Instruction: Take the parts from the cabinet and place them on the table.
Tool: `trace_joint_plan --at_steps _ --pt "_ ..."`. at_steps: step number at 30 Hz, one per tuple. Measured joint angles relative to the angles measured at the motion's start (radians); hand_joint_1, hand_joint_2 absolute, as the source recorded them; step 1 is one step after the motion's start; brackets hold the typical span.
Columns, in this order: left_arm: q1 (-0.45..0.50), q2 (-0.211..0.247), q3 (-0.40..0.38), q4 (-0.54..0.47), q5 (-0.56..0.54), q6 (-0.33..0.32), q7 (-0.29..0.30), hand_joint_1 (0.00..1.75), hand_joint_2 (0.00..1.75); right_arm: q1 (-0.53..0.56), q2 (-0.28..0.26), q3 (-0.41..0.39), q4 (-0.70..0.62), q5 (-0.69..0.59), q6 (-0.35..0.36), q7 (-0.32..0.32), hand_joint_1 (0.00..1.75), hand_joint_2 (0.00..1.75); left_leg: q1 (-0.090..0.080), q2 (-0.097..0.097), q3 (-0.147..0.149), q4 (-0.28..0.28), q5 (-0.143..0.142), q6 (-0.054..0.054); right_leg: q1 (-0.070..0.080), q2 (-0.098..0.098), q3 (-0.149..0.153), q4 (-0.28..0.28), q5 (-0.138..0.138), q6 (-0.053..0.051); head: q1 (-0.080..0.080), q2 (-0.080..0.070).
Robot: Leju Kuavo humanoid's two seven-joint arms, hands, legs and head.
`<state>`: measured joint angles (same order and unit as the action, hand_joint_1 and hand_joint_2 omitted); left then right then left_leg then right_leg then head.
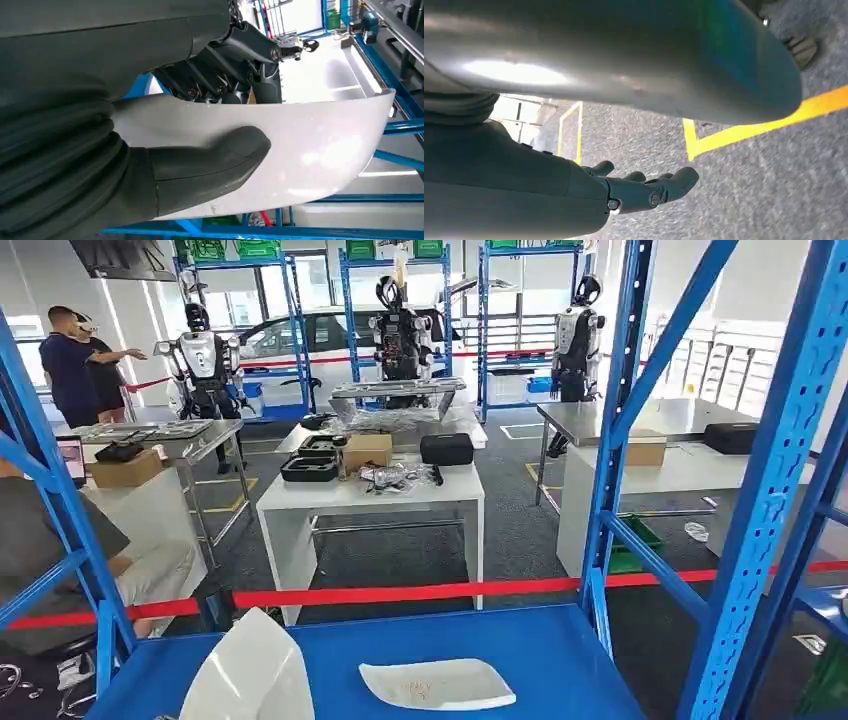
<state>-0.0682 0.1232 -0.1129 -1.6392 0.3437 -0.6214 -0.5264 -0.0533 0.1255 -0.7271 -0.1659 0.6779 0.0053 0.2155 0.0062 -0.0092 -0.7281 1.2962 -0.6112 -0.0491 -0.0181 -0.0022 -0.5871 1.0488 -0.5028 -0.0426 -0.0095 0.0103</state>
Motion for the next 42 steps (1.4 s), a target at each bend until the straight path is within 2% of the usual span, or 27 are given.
trace_joint_plan --at_steps 2,3,5,6,7,10,11,12,14,15,16,18,19,20,21,22,26,27,29,30,31,33,35,37,40,41,42 --pt "0.005 0.0 0.0 0.0 -0.005 0.003 0.005 1.75 1.75 0.0 0.0 0.0 0.0 -0.002 0.0 0.0 0.0 0.0 0.0 0.002 0.031 0.019 0.022 0.003 0.003 -0.003 -0.023 0.001 0.018 0.002 0.0 0.0" --pt "0.007 0.0 0.0 -0.002 -0.01 0.006 0.01 1.75 1.75 0.0 0.0 0.0 0.0 -0.002 0.0 0.0 0.0 0.0 0.0 0.002 0.072 -0.03 0.051 0.007 0.005 -0.003 -0.031 0.002 0.026 0.003 0.0 0.0" --pt "0.008 0.0 0.0 -0.01 -0.013 0.008 0.015 1.75 1.75 -0.001 0.001 0.0 0.0 -0.002 0.0 0.0 0.0 0.0 -0.002 0.002 0.199 -0.201 0.088 0.021 0.007 -0.003 -0.045 0.002 0.043 0.009 0.0 0.0" --pt "0.008 0.0 0.0 -0.017 -0.014 0.008 0.015 1.75 1.75 -0.001 0.004 -0.001 0.0 -0.002 0.0 0.001 0.0 0.0 -0.007 0.002 0.239 -0.273 0.056 0.026 0.009 -0.002 -0.051 0.003 0.049 0.014 -0.001 0.0" --pt "0.012 0.0 0.0 -0.023 -0.016 0.008 0.013 1.75 1.75 -0.001 0.004 -0.001 0.0 -0.002 0.0 0.0 0.0 0.0 -0.012 0.001 0.248 -0.281 0.063 0.026 0.006 -0.002 -0.051 -0.002 0.058 0.023 0.001 0.0" --pt "0.024 0.0 0.0 -0.036 -0.016 0.008 0.016 1.75 1.75 0.001 0.005 -0.001 0.0 -0.002 0.0 0.0 0.0 0.0 -0.017 0.002 0.228 -0.297 0.085 0.047 0.002 -0.001 -0.052 -0.012 0.083 0.045 0.0 0.0" --pt "0.027 -0.002 0.0 -0.04 -0.015 0.008 0.014 1.75 1.75 0.002 0.005 -0.001 0.0 -0.002 0.0 -0.002 0.0 0.0 -0.011 0.01 0.223 -0.303 0.099 0.055 -0.003 0.002 -0.057 -0.003 0.07 0.047 0.0 0.0" --pt "0.032 -0.003 0.0 -0.044 -0.016 0.008 0.017 1.75 1.75 0.002 0.007 -0.002 0.0 -0.001 0.001 -0.001 0.0 0.0 -0.012 0.01 0.218 -0.305 0.11 0.061 -0.001 0.003 -0.069 0.023 0.021 0.051 0.003 0.0" --pt "0.046 -0.003 0.0 -0.051 -0.016 0.008 0.018 1.75 1.75 0.001 0.008 -0.002 0.0 0.003 0.001 0.009 0.0 0.0 -0.013 0.012 0.189 -0.302 0.132 0.072 -0.001 0.003 -0.106 0.156 -0.102 0.058 0.005 0.0" --pt "0.053 -0.003 0.0 -0.052 -0.016 0.008 0.019 1.75 1.75 0.001 0.007 -0.002 0.0 0.004 0.0 0.009 0.0 0.0 -0.014 0.013 0.174 -0.299 0.143 0.074 0.0 0.003 -0.118 0.222 -0.135 0.061 0.005 0.0" --pt "0.059 -0.003 0.0 -0.052 -0.019 0.005 0.019 1.75 1.75 0.001 0.007 -0.002 0.0 0.004 0.0 0.009 0.0 0.0 -0.014 0.013 0.155 -0.296 0.153 0.073 0.001 0.003 -0.122 0.27 -0.139 0.063 0.006 0.0" --pt "0.07 -0.003 0.0 -0.053 -0.019 0.002 0.019 1.75 1.75 0.0 0.007 -0.002 0.0 0.005 0.0 0.009 0.0 0.0 -0.013 0.013 0.12 -0.287 0.173 0.068 0.0 0.003 -0.074 0.245 -0.076 0.063 0.006 0.0" --pt "0.072 -0.003 0.0 -0.054 -0.019 0.0 0.019 1.75 1.75 0.0 0.007 -0.002 0.0 0.007 0.0 0.009 0.0 0.0 -0.012 0.013 0.102 -0.28 0.182 0.065 0.0 0.003 -0.024 0.181 -0.041 0.062 0.008 0.0" --pt "0.073 -0.003 0.0 -0.056 -0.019 -0.003 0.019 1.75 1.75 -0.002 0.007 -0.002 0.0 0.008 0.0 0.01 0.0 0.0 -0.011 0.012 0.086 -0.271 0.19 0.06 0.0 0.002 0.036 0.102 -0.031 0.062 0.008 0.0" --pt "0.074 -0.003 0.0 -0.06 -0.019 -0.006 0.019 1.75 1.75 -0.006 0.007 -0.002 -0.002 0.008 0.0 0.01 0.0 0.0 -0.013 0.012 0.073 -0.26 0.196 0.054 0.001 0.002 0.098 0.013 -0.07 0.058 0.01 0.0" --pt "0.075 -0.003 0.002 -0.064 -0.018 -0.008 0.018 1.75 1.75 -0.008 0.007 -0.002 -0.002 0.009 0.0 0.013 0.0 0.0 -0.014 0.013 0.067 -0.254 0.2 0.048 0.008 0.006 0.112 -0.018 -0.079 0.046 0.009 0.0" --pt "0.079 -0.001 0.005 -0.066 -0.011 -0.018 0.013 1.75 1.75 -0.007 0.008 -0.002 -0.002 0.009 -0.002 0.006 0.0 0.0 -0.009 0.01 0.063 -0.26 0.225 0.022 0.005 0.0 0.082 -0.022 -0.047 0.013 0.006 0.0" --pt "0.082 0.0 0.006 -0.066 -0.01 -0.019 0.014 1.75 1.75 -0.009 0.008 -0.002 -0.002 0.008 -0.003 0.006 0.0 0.0 -0.007 0.009 0.05 -0.24 0.179 0.018 0.006 -0.001 0.07 -0.023 -0.036 0.007 0.004 -0.001" --pt "0.082 0.0 0.005 -0.066 -0.009 -0.025 0.013 1.75 1.75 -0.01 0.008 -0.003 -0.002 0.008 -0.004 0.006 0.0 0.0 -0.002 0.009 0.026 -0.126 0.045 0.008 0.006 -0.004 0.043 -0.023 -0.012 0.0 0.0 0.0" --pt "0.084 0.0 0.005 -0.065 -0.009 -0.025 0.013 1.75 1.75 -0.01 0.008 -0.005 -0.002 0.008 -0.005 0.006 0.0 0.0 0.0 0.009 0.016 -0.054 0.003 0.004 0.007 -0.005 0.027 -0.022 0.001 -0.001 0.0 0.0" --pt "0.086 -0.001 0.005 -0.065 -0.009 -0.025 0.013 1.75 1.75 -0.01 0.008 -0.006 -0.002 0.007 -0.005 0.006 0.0 0.0 0.001 0.009 0.012 -0.001 -0.007 0.002 0.008 -0.006 0.012 -0.021 0.012 0.0 0.0 0.0" --pt "0.087 -0.002 0.005 -0.065 -0.009 -0.025 0.012 1.75 1.75 -0.009 0.008 -0.008 -0.002 0.006 -0.006 0.007 0.0 0.0 0.004 0.009 0.048 0.016 0.053 0.001 0.008 -0.008 -0.022 -0.017 0.038 0.006 0.0 0.0" --pt "0.086 -0.006 0.005 -0.066 -0.009 -0.025 0.011 1.75 1.75 -0.01 0.008 -0.008 -0.002 0.006 -0.008 0.006 0.0 0.0 0.006 0.009 0.15 -0.1 0.101 0.004 0.008 -0.008 -0.052 -0.014 0.061 0.012 -0.001 0.0" --pt "0.087 -0.011 0.005 -0.073 -0.006 -0.025 0.011 1.75 1.75 -0.01 0.008 -0.008 -0.003 0.008 -0.008 0.012 0.0 0.0 -0.002 0.006 0.288 -0.289 0.045 0.014 0.01 -0.006 -0.065 -0.012 0.08 0.025 -0.002 0.0" --pt "0.098 -0.018 0.005 -0.077 0.004 -0.025 0.009 1.75 1.75 -0.009 0.008 -0.008 -0.003 0.01 -0.008 0.009 0.0 0.0 -0.018 0.006 0.271 -0.304 0.055 0.037 -0.003 -0.007 -0.066 -0.027 0.116 0.046 0.001 0.0" --pt "0.105 -0.023 0.005 -0.076 0.008 -0.025 0.008 1.75 1.75 -0.003 0.008 -0.008 -0.003 0.01 -0.008 0.009 0.0 0.0 -0.013 0.008 0.26 -0.314 0.07 0.05 -0.001 -0.004 -0.07 -0.026 0.123 0.054 0.0 0.0" --pt "0.108 -0.028 0.005 -0.075 0.012 -0.025 0.008 1.75 1.75 -0.002 0.008 -0.008 -0.003 0.011 -0.008 0.001 0.0 0.0 -0.012 0.014 0.25 -0.312 0.083 0.06 -0.006 0.0 -0.083 -0.01 0.088 0.056 -0.001 0.0"
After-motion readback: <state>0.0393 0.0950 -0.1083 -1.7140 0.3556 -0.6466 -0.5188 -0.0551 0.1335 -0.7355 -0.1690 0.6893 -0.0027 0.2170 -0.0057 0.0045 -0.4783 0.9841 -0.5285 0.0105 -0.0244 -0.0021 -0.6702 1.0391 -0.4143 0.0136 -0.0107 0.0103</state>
